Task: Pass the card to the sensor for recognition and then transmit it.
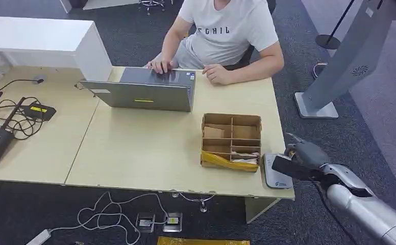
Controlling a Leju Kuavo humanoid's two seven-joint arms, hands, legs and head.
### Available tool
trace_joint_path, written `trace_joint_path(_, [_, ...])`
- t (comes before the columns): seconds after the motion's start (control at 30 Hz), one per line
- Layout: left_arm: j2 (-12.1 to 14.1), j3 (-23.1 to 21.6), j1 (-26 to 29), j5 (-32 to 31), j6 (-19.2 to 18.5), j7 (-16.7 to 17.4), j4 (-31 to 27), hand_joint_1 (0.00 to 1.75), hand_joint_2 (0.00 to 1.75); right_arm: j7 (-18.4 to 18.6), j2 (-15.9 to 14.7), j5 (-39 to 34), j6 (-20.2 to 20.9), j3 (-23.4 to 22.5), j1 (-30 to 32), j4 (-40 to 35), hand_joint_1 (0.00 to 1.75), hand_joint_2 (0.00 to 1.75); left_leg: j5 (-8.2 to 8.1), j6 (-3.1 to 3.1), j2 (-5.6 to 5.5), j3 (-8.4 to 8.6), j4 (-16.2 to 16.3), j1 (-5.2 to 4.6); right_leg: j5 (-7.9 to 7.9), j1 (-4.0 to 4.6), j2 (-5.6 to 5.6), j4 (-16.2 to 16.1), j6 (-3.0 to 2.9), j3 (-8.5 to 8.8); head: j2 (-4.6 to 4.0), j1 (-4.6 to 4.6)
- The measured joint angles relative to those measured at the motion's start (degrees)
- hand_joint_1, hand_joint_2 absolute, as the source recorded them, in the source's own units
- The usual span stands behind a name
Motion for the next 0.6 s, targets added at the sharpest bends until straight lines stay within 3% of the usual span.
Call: trace_joint_path(0.6, [0.0,-0.7,0.0,-0.6,0.4,0.0,0.0,0.0,0.0,-1.3,0.8,0.5,-0.7,-0.1,0.1,1.3,1.75,1.75,0.0,0.0,0.02,0.03,0.0,0.0,0.0,0.0,0.03,0.0,0.0,0.01,0.0,0.0])
